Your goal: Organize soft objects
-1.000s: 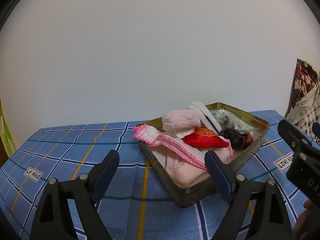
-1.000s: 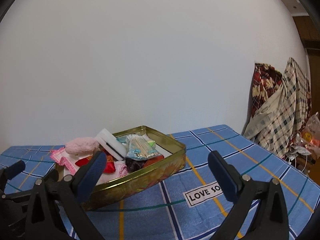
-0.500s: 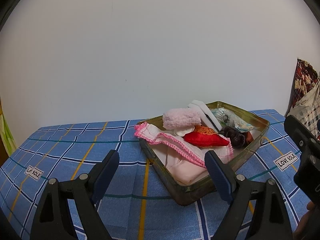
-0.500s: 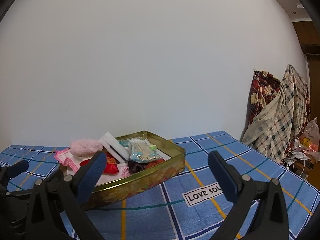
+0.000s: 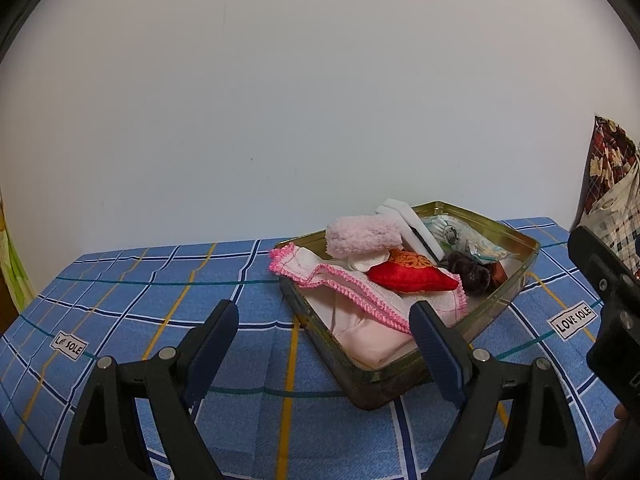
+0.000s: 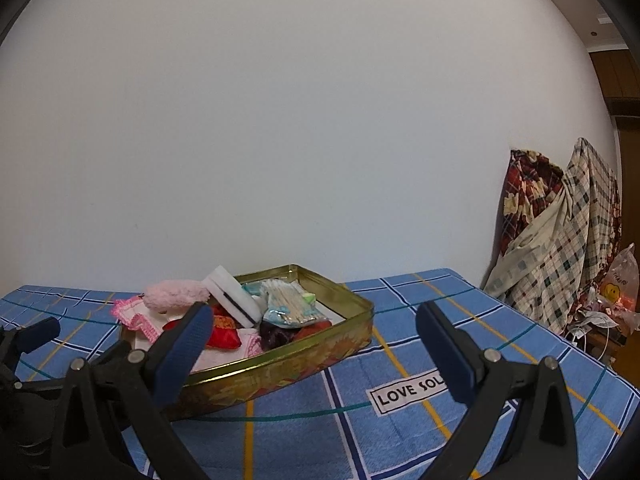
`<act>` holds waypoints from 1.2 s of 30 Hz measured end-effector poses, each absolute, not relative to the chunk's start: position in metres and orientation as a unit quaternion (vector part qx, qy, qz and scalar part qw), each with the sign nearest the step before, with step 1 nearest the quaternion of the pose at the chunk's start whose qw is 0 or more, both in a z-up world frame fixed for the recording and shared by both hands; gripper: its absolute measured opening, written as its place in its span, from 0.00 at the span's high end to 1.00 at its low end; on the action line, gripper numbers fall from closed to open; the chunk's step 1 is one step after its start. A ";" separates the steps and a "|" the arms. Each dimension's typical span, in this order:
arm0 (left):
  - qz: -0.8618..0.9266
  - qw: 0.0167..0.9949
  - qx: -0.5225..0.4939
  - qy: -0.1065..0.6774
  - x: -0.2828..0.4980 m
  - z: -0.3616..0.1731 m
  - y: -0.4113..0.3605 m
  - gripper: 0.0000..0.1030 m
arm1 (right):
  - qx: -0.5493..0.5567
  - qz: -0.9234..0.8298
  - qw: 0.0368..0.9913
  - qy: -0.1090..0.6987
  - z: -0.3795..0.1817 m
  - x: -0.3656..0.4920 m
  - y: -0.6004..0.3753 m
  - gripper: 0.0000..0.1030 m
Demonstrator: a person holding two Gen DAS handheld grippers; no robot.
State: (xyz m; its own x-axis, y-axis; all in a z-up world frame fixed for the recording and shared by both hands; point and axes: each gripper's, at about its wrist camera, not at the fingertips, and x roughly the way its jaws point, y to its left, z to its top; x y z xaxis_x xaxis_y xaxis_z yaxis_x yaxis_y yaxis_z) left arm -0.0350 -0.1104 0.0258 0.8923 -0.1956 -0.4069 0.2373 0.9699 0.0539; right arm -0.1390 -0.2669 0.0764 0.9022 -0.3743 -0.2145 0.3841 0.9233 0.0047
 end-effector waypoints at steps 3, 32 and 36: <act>-0.112 0.971 0.051 0.205 -0.035 0.026 -0.110 0.14 | 0.024 -0.200 0.974 0.103 0.077 -0.140 -0.267 0.00; -0.120 0.970 0.051 0.207 -0.037 0.026 -0.108 0.13 | 0.024 -0.198 0.974 0.104 0.077 -0.140 -0.268 0.00; -0.116 0.969 0.046 0.211 -0.035 0.026 -0.107 0.13 | 0.024 -0.197 0.974 0.105 0.076 -0.140 -0.268 0.00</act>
